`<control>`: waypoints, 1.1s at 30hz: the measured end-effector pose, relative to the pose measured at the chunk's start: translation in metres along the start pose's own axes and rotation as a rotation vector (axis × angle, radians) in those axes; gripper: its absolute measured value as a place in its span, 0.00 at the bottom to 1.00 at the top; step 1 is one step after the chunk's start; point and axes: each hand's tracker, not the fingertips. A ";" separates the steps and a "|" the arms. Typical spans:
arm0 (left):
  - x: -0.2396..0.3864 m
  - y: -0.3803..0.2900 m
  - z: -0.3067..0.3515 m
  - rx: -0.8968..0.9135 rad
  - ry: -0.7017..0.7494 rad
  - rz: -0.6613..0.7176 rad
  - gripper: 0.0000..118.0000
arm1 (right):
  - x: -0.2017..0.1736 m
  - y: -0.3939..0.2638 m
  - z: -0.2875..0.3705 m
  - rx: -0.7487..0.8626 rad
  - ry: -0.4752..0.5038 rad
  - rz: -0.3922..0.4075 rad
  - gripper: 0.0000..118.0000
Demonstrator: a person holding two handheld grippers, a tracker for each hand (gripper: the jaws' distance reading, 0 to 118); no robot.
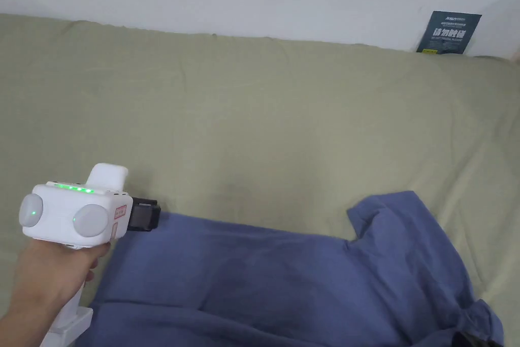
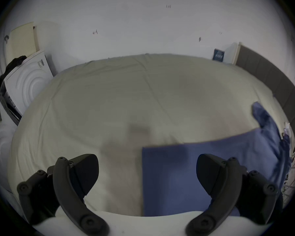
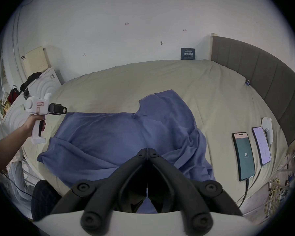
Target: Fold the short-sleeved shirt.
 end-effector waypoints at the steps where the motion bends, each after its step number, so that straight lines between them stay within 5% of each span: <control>1: -0.002 0.022 0.006 -0.019 0.009 -0.010 0.97 | 0.003 0.003 -0.003 -0.008 -0.004 -0.006 0.00; 3: 0.006 0.020 -0.005 -0.078 -0.009 -0.056 0.88 | 0.007 0.006 -0.010 -0.019 -0.014 -0.010 0.00; 6: 0.013 0.018 0.016 -0.023 -0.065 -0.055 0.50 | 0.015 0.022 -0.025 -0.030 -0.032 0.023 0.00; 8: 0.019 0.012 0.020 -0.036 -0.103 -0.059 0.01 | 0.026 0.042 -0.047 -0.035 -0.051 0.047 0.00; 12: 0.041 0.016 0.081 0.036 -0.100 -0.055 0.00 | 0.052 0.091 -0.115 -0.093 -0.135 0.109 0.03; 13: 0.018 0.017 0.070 0.056 -0.111 -0.043 0.01 | 0.060 0.101 -0.138 -0.128 -0.156 0.123 0.15; 15: 0.013 0.021 0.089 0.093 -0.122 -0.027 0.01 | 0.074 0.115 -0.181 -0.237 -0.172 0.134 0.83; 16: 0.011 0.022 0.097 0.097 -0.133 -0.025 0.01 | 0.079 0.120 -0.197 -0.262 -0.167 0.124 0.96; 17: 0.017 0.017 0.107 0.105 -0.132 -0.027 0.01 | 0.084 0.123 -0.210 -0.274 -0.160 0.098 0.97; 20: 0.011 0.020 0.121 0.131 -0.126 -0.039 0.01 | 0.094 0.121 -0.247 -0.391 -0.169 0.070 0.97; 23: 0.018 0.019 0.124 0.133 -0.121 -0.039 0.01 | 0.092 0.115 -0.257 -0.489 -0.215 0.125 0.97; 25: 0.016 0.017 0.120 0.128 -0.122 -0.036 0.01 | 0.094 0.117 -0.241 -0.445 -0.083 0.044 0.93; 28: 0.014 0.016 0.118 0.123 -0.117 -0.039 0.01 | 0.086 0.114 -0.214 -0.347 -0.140 0.077 0.09; 29: 0.015 0.014 0.119 0.121 -0.117 -0.034 0.01 | 0.086 0.111 -0.207 -0.344 -0.103 0.075 0.00; 33: 0.016 0.006 0.134 0.153 -0.116 -0.019 0.01 | 0.078 0.108 -0.157 -0.224 -0.083 0.130 0.00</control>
